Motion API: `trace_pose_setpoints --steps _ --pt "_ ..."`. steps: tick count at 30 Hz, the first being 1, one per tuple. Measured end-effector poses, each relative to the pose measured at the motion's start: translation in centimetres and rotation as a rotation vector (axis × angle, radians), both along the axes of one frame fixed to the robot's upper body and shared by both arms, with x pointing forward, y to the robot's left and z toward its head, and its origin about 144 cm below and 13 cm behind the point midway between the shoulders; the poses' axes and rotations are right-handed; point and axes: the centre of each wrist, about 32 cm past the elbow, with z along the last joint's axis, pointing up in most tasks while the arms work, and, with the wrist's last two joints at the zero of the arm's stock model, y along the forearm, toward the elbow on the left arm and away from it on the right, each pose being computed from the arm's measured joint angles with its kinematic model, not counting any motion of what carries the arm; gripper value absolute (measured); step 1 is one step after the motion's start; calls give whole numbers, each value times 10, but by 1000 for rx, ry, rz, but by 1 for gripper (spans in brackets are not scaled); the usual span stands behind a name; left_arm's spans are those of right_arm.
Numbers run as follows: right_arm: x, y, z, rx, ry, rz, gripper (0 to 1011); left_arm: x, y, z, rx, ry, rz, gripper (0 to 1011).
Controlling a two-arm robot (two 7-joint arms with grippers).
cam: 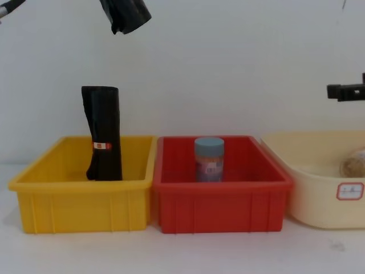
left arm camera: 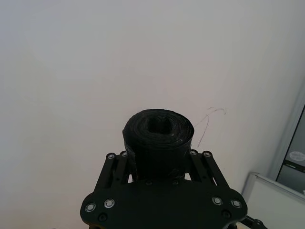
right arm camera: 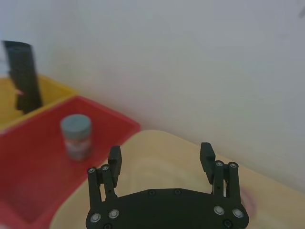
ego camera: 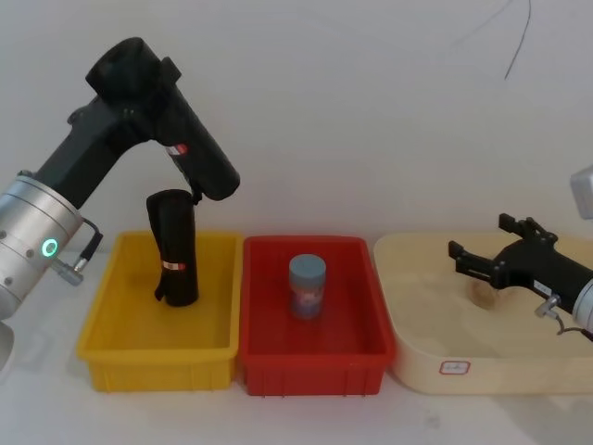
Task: Pick up the garbage bag with the one hand and transfer it to the other hand.
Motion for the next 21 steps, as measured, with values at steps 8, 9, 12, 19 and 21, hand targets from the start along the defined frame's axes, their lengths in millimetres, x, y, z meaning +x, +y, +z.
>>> trace_pose_setpoints --steps 8,9,12,19,21 --pt "-3 -1 5 10 -20 118 1001 -1 0 2 -4 -7 -11 496" --pt "-3 -1 6 14 -25 141 1001 -1 0 2 -5 -7 -12 496" --pt "-3 0 9 18 -35 191 1001 -1 0 2 -5 -8 -13 496" --pt "-1 1 13 24 -55 295 1001 0 0 2 -2 -5 -14 496" --pt "0 1 14 24 -59 318 1001 3 -1 0 6 1 -11 496"
